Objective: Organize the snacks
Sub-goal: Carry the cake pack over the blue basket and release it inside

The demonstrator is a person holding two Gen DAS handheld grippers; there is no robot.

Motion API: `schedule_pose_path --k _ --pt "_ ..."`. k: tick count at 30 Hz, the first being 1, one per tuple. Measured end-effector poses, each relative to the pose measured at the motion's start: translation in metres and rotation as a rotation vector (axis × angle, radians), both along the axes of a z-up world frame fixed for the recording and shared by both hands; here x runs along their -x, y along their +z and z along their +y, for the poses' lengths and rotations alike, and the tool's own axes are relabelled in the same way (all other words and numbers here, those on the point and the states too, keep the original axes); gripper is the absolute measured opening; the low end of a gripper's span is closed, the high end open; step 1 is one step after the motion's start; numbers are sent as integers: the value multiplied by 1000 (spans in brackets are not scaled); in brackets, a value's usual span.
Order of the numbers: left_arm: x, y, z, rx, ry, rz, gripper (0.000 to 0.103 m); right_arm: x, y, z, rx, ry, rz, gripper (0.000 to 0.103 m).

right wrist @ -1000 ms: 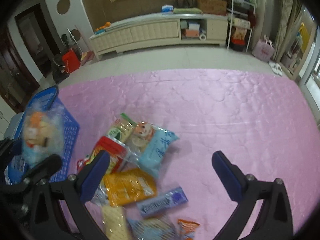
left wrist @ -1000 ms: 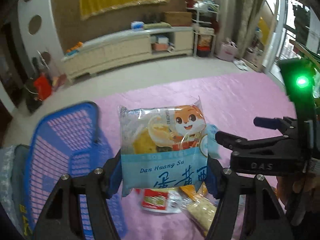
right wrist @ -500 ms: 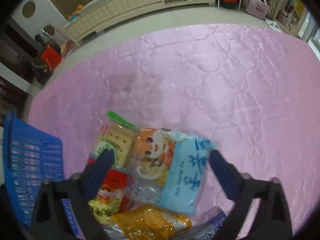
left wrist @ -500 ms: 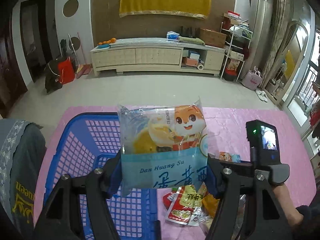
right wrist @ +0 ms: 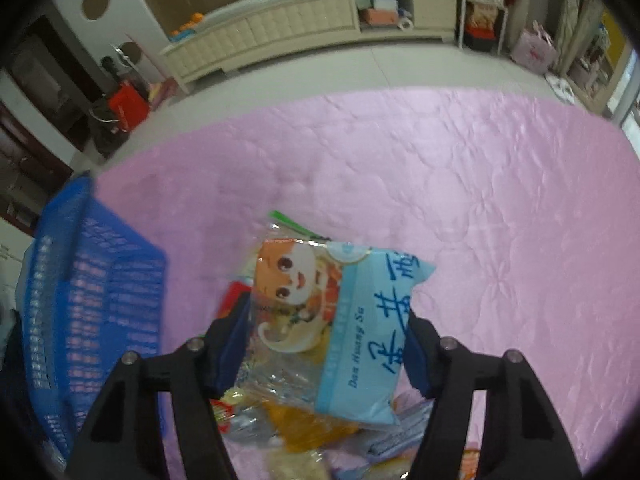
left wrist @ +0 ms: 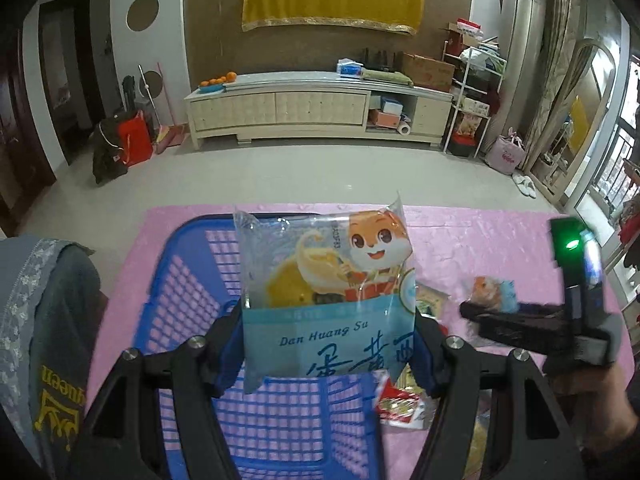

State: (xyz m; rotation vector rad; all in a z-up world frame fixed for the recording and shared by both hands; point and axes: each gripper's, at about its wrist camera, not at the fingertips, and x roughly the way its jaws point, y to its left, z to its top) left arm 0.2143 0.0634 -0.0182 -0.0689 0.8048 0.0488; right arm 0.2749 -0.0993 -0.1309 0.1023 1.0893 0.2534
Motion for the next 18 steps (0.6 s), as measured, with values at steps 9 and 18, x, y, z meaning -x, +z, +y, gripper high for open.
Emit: schedule_pose_path --k 9,18 --pt "8 4 47 -55 23 32 65 32 58 60 -59 185 -115 71" --pt "-14 -18 79 -5 -37 125 66 35 55 97 -55 264 -129 71"
